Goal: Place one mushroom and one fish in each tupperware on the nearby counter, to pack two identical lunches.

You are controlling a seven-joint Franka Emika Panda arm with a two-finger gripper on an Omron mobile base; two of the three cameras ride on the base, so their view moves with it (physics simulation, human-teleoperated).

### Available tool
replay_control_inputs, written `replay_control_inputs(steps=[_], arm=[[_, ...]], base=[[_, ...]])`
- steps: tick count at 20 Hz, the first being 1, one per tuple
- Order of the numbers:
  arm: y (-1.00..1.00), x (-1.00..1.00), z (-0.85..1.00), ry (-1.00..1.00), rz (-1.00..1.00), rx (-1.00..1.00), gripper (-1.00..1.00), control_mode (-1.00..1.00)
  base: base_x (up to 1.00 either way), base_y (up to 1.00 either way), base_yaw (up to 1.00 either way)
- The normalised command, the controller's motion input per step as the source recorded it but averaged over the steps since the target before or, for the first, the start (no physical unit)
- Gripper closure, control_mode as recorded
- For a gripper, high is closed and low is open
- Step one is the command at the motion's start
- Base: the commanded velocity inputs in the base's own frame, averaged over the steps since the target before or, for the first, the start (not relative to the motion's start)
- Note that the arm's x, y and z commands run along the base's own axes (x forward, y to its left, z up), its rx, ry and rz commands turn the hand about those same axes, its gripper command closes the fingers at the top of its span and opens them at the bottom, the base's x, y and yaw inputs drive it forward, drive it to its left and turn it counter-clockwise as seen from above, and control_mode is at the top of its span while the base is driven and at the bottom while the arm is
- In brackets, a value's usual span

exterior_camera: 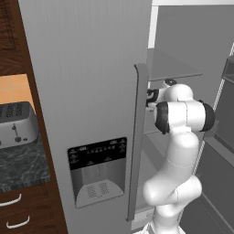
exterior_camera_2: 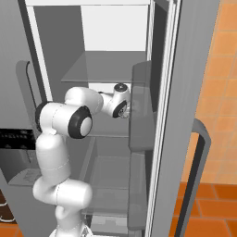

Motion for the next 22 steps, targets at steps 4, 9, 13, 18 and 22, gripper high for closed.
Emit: replay_control_inputs(steps=[4,9,13,18,22], arm=[[-0.02,-0.30,-0.47,-0.07,0.00,0.00,1.00,-1.00],[0.13,-0.78,-0.12,-0.29,0.00,0.00,1.00,-1.00],[0.19,-0.95,0.04,-0.14,0.00,0.00,1.00,-1.00],[0.14,-0.91,0.70,0.00,0.00,0.00,1.00,-1.00],[0.14,-0.87,0.88,0.00,0.00,0.00,1.00,-1.00]], base=[[0.00,0.00,0.00],[0.00,0.00,0.00],[0.00,0.00,0.00],[0.00,0.00,0.00],[0.00,0.00,0.00]])
